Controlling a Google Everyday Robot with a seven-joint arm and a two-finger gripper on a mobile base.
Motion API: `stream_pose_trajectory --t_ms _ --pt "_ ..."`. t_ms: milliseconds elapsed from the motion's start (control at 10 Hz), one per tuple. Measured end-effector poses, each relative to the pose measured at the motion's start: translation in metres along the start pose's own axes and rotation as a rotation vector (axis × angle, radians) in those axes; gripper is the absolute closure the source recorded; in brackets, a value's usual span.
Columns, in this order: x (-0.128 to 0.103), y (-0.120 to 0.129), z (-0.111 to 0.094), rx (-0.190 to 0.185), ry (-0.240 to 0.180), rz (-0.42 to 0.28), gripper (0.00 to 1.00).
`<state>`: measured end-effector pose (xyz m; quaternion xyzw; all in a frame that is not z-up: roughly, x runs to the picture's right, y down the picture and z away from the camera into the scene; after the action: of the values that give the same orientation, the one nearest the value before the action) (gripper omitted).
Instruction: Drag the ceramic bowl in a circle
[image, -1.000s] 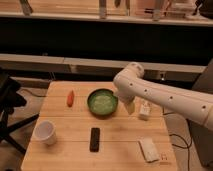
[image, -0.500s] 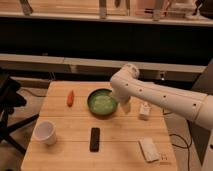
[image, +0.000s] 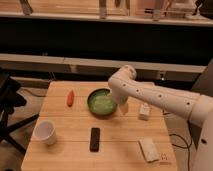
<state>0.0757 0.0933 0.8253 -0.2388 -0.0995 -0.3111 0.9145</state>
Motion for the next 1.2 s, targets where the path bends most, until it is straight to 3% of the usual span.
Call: stream_pose_trajectory --t_ms 1200 --pt "-0.007 0.001 0.038 -0.018 -0.085 -0.012 0.2"
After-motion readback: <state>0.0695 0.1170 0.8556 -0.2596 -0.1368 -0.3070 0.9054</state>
